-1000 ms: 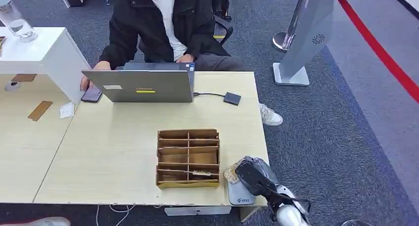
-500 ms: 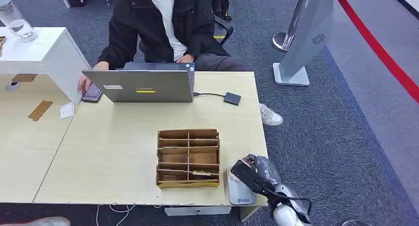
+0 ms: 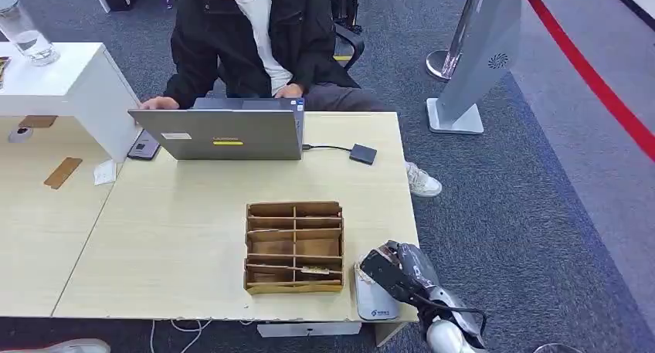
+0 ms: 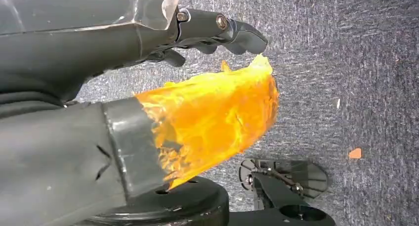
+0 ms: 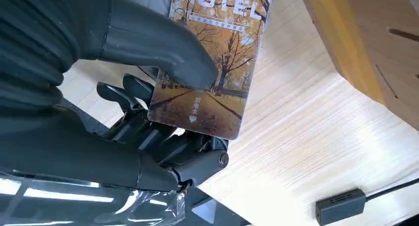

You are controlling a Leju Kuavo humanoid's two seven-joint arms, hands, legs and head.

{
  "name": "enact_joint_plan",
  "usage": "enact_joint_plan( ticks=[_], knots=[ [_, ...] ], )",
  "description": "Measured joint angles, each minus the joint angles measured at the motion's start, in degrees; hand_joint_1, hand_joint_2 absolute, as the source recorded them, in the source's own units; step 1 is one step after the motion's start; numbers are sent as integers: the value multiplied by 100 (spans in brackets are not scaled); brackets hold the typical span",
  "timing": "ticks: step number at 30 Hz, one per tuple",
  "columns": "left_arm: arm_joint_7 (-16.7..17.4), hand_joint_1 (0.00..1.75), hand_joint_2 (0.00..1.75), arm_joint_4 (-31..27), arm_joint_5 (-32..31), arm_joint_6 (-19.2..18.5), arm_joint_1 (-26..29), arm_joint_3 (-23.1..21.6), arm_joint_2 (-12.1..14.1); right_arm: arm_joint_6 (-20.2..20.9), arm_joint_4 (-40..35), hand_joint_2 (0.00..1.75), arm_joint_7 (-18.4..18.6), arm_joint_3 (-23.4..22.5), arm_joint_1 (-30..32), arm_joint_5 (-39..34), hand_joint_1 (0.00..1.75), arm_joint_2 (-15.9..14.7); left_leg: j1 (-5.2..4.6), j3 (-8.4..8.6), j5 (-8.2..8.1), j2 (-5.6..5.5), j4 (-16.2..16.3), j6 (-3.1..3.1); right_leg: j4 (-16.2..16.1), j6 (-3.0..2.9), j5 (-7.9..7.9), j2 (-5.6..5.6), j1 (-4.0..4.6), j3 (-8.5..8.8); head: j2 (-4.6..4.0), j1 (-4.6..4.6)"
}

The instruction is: Pass the card to the sensor for recognition and then transmit it.

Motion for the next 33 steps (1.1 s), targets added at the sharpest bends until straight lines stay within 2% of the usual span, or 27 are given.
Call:
enact_joint_plan(
  ticks=[15,16,19,30,33],
  knots=[
    [9,0,0,0,37,-13,0,2,0,-83,9,175,114,15,-8,391,175,22,0,0,0,0,0,0,0,0,0,0,0,1,0,2],
    [59,0,0,0,64,-180,0,2,7,-79,11,175,114,15,-11,405,175,24,0,0,0,0,0,0,0,0,0,0,0,2,0,2],
    [235,0,0,0,155,-1166,53,15,138,-3,26,175,103,15,-37,452,175,35,1,2,0,1,0,0,0,0,0,2,1,2,0,0],
    [492,0,0,-256,363,-3627,439,238,735,63,173,175,-271,20,-397,512,175,52,3,2,0,2,-1,0,1,0,0,2,1,2,0,2],
    [494,0,0,-343,365,-4099,595,321,936,4,258,175,-372,28,-556,525,175,50,3,2,0,2,-1,0,0,0,0,2,1,1,0,2]
  ],
)
